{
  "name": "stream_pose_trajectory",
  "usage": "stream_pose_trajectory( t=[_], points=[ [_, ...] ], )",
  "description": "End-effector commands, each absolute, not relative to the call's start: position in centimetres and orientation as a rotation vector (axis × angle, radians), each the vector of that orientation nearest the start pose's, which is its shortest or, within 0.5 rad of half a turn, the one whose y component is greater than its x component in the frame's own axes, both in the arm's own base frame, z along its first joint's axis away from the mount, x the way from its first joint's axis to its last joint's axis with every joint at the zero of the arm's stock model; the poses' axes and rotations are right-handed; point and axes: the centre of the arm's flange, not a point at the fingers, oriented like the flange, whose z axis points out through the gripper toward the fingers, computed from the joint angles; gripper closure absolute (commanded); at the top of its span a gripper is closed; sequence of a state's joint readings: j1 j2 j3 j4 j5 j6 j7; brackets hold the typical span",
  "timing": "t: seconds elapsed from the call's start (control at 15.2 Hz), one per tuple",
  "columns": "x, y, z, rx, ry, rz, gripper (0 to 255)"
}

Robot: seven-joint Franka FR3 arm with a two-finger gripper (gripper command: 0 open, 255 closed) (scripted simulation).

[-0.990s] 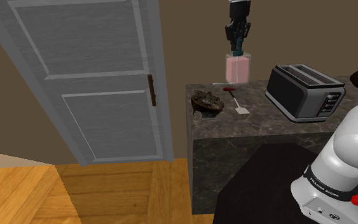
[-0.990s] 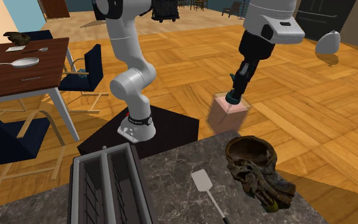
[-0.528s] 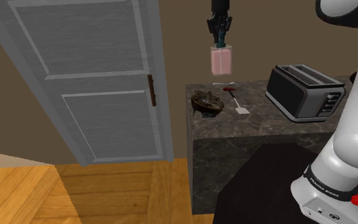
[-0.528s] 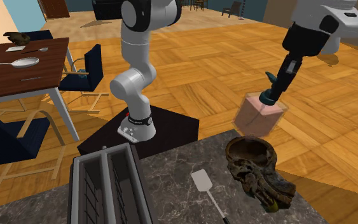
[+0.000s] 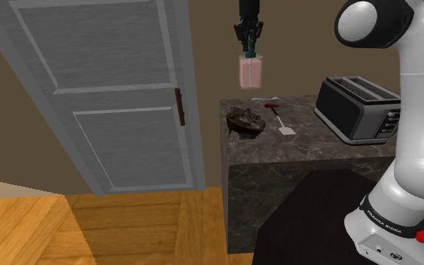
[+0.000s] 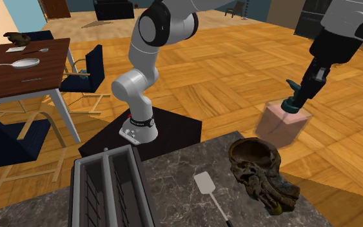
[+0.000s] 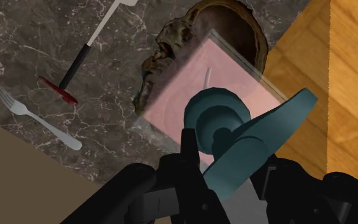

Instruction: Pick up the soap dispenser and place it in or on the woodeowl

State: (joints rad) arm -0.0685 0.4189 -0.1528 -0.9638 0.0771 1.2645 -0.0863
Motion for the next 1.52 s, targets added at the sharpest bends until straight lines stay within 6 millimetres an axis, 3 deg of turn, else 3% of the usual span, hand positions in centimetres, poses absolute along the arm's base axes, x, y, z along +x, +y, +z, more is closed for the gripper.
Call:
stream_pose_trajectory(
  t=[0.0, 1.32, 1.45],
  points=[
    [63.2, -10.5, 61.6, -3.103, 0.165, 0.171, 255],
    [63.2, -10.5, 50.7, -3.103, 0.165, 0.171, 255],
    [63.2, -10.5, 50.7, -3.103, 0.165, 0.171, 255]
  ],
)
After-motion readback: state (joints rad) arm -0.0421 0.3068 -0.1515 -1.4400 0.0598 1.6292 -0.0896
